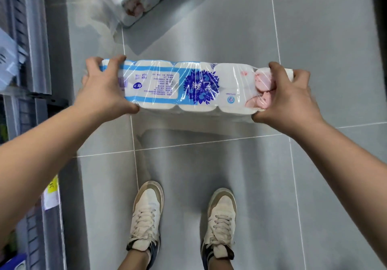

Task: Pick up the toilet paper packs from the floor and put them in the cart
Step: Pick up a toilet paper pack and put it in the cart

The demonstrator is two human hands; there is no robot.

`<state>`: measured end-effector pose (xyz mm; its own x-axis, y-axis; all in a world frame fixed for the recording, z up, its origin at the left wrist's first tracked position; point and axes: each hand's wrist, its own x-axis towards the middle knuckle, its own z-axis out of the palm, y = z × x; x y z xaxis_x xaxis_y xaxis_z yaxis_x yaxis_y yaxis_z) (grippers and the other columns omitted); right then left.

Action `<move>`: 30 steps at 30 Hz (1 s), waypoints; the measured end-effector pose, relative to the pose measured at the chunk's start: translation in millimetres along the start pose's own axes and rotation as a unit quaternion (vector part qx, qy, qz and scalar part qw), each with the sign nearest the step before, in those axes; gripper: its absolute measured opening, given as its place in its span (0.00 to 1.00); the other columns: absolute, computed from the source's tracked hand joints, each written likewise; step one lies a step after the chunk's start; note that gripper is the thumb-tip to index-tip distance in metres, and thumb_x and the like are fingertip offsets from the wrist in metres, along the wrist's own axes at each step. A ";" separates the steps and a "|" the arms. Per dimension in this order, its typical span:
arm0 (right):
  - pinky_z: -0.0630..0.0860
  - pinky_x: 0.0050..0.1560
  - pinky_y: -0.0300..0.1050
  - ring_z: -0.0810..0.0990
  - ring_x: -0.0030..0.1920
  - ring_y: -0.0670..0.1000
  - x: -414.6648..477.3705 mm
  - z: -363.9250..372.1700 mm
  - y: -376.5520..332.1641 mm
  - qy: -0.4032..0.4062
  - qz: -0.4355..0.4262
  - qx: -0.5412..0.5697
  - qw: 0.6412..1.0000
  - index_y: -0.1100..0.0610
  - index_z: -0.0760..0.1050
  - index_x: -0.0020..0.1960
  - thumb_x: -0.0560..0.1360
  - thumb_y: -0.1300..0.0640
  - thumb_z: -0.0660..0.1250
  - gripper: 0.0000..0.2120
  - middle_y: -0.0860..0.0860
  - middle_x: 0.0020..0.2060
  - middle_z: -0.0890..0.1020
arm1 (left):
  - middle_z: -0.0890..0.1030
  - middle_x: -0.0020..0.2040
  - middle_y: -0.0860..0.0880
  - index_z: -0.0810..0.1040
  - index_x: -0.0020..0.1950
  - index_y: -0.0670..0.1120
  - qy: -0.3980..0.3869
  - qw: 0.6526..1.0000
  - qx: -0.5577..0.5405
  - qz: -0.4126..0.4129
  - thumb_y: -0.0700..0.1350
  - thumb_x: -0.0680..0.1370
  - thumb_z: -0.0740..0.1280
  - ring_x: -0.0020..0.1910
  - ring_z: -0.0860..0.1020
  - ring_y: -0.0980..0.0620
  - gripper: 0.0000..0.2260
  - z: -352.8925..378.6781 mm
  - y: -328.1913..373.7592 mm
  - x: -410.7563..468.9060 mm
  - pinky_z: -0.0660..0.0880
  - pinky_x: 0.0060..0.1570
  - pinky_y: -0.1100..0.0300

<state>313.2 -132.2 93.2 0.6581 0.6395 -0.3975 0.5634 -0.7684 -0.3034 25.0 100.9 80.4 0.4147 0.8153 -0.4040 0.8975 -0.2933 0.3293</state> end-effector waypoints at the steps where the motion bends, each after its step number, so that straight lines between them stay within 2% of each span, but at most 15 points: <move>1: 0.73 0.65 0.60 0.73 0.63 0.64 -5.1 -16.8 -5.7 0.006 -0.007 0.005 1.000 0.39 0.57 0.74 0.61 0.52 0.77 0.47 0.55 0.68 0.62 | 0.57 0.73 0.45 0.58 0.75 0.61 0.006 1.000 0.001 0.003 0.48 0.59 0.82 0.71 0.67 0.41 0.51 -17.1 6.2 -5.5 0.69 0.69 0.44; 6: 0.71 0.69 0.62 0.70 0.68 0.63 -36.3 -114.4 -35.7 0.036 -0.038 0.053 0.997 0.37 0.56 0.74 0.59 0.50 0.75 0.48 0.55 0.69 0.61 | 0.57 0.73 0.44 0.58 0.77 0.60 0.054 0.998 -0.008 0.038 0.48 0.60 0.82 0.72 0.65 0.40 0.51 -118.0 44.9 -41.1 0.64 0.73 0.48; 9: 0.71 0.69 0.62 0.71 0.67 0.63 -65.1 -184.1 -55.5 0.063 -0.052 0.063 0.995 0.36 0.55 0.74 0.59 0.48 0.76 0.49 0.54 0.69 0.61 | 0.58 0.74 0.44 0.60 0.77 0.61 0.082 0.995 -0.021 0.050 0.48 0.59 0.82 0.72 0.65 0.40 0.51 -186.1 72.3 -71.6 0.63 0.74 0.49; 13: 0.70 0.70 0.61 0.67 0.70 0.62 -119.3 -290.3 -87.8 0.097 -0.084 0.069 0.989 0.38 0.57 0.75 0.58 0.50 0.78 0.51 0.56 0.68 0.63 | 0.59 0.74 0.44 0.60 0.77 0.61 0.105 0.991 -0.040 0.073 0.55 0.54 0.80 0.73 0.64 0.39 0.54 -288.2 109.9 -121.9 0.63 0.74 0.47; 16: 0.70 0.71 0.59 0.63 0.72 0.59 -166.6 -369.9 -110.0 0.116 -0.101 0.071 0.986 0.42 0.57 0.77 0.57 0.48 0.76 0.52 0.58 0.70 0.64 | 0.59 0.74 0.43 0.61 0.76 0.62 0.111 0.988 -0.048 0.091 0.59 0.51 0.75 0.74 0.62 0.41 0.53 -366.4 139.9 -165.4 0.61 0.74 0.49; 19: 0.69 0.72 0.56 0.65 0.73 0.59 -219.8 -446.2 -129.3 0.132 -0.108 0.076 0.982 0.42 0.57 0.79 0.58 0.48 0.77 0.53 0.57 0.72 0.62 | 0.59 0.75 0.43 0.62 0.76 0.61 0.120 0.984 -0.052 0.122 0.62 0.50 0.75 0.75 0.61 0.43 0.54 -443.9 165.6 -212.8 0.60 0.74 0.50; 25: 0.69 0.72 0.57 0.68 0.71 0.58 -326.5 -558.0 -155.3 0.207 -0.118 0.088 0.967 0.41 0.60 0.78 0.55 0.41 0.74 0.53 0.55 0.71 0.63 | 0.64 0.73 0.45 0.69 0.71 0.62 0.156 0.963 -0.051 0.212 0.55 0.53 0.85 0.74 0.62 0.52 0.48 -564.1 199.8 -295.3 0.58 0.72 0.57; 28: 0.68 0.73 0.54 0.68 0.71 0.56 -368.7 -590.2 -159.2 0.238 -0.126 0.123 0.955 0.42 0.64 0.77 0.56 0.48 0.78 0.51 0.52 0.71 0.63 | 0.62 0.73 0.50 0.71 0.69 0.65 0.172 0.955 -0.067 0.230 0.50 0.56 0.85 0.73 0.63 0.54 0.44 -600.7 212.5 -331.4 0.57 0.71 0.60; 30: 0.67 0.71 0.48 0.68 0.71 0.54 -390.4 -609.1 -160.2 0.250 -0.144 0.124 0.949 0.43 0.66 0.76 0.57 0.51 0.80 0.49 0.49 0.71 0.63 | 0.62 0.72 0.52 0.71 0.67 0.66 0.172 0.951 -0.078 0.245 0.50 0.57 0.84 0.72 0.64 0.55 0.43 -619.9 221.6 -351.8 0.57 0.70 0.62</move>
<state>270.2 -244.0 824.5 0.6843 0.7076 0.1759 0.6619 -0.5016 -0.5570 -14.9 58.6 824.6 0.6794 0.7229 0.1255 0.5652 -0.6247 0.5389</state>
